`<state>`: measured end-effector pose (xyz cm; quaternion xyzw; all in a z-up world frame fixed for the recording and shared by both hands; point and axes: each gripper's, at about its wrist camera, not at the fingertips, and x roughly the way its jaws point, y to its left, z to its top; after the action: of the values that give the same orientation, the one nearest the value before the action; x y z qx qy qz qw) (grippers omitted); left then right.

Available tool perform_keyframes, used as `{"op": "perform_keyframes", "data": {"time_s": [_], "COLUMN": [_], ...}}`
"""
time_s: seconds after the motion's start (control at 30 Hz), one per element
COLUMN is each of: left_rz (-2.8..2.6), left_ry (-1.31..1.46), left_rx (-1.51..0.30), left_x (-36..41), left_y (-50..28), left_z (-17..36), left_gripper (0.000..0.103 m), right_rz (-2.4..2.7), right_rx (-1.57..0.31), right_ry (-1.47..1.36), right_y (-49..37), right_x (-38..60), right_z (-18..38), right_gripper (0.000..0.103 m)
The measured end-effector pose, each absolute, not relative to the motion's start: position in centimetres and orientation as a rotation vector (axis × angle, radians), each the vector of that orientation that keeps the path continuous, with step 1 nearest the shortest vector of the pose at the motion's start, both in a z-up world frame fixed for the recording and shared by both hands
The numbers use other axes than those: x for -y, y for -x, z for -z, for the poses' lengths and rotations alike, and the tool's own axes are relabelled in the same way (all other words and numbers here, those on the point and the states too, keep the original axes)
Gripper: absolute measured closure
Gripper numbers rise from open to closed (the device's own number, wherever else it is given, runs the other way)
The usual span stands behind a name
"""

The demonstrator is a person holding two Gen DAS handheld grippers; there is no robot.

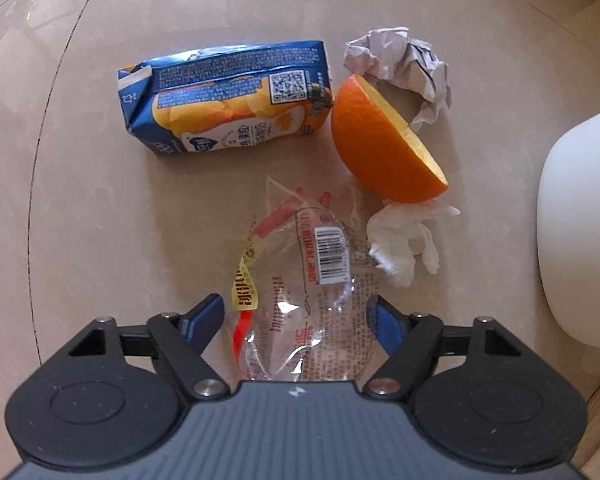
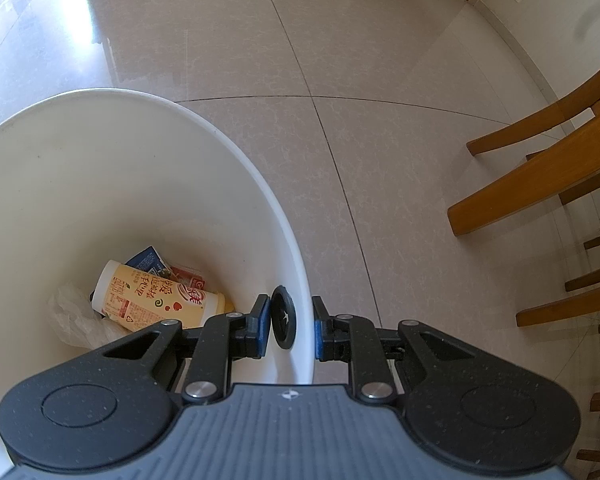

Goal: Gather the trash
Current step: 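Return the left gripper to the pile and grasp the clear wrapper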

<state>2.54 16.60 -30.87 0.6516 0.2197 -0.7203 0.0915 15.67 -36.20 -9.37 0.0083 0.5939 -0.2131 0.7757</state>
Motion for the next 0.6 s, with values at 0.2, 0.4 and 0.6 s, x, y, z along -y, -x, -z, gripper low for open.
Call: {"op": "perform_keyframes", "data": {"time_s": [0.2, 0.4, 0.6], "left_rz": [2.160, 2.174, 2.179], "left_ry": [-1.930, -1.936, -1.953], "left_rx": [-0.628, -0.637, -0.644], "left_x": [-16.7, -16.9, -16.9], "left_y": [-2.9, -3.0, -3.7], "left_z": [30.6, 30.1, 29.1], "left_gripper": [0.045, 0.060, 0.061], "right_rz": [0.461, 0.461, 0.462], "right_rx": [-1.285, -1.285, -1.287], "right_ry": [-0.016, -0.017, -0.014], "right_y": [-15.7, -15.7, -15.7], "right_x": [36.2, 36.2, 36.3], "right_z": [9.4, 9.4, 9.4], "right_gripper": [0.079, 0.079, 0.079]}}
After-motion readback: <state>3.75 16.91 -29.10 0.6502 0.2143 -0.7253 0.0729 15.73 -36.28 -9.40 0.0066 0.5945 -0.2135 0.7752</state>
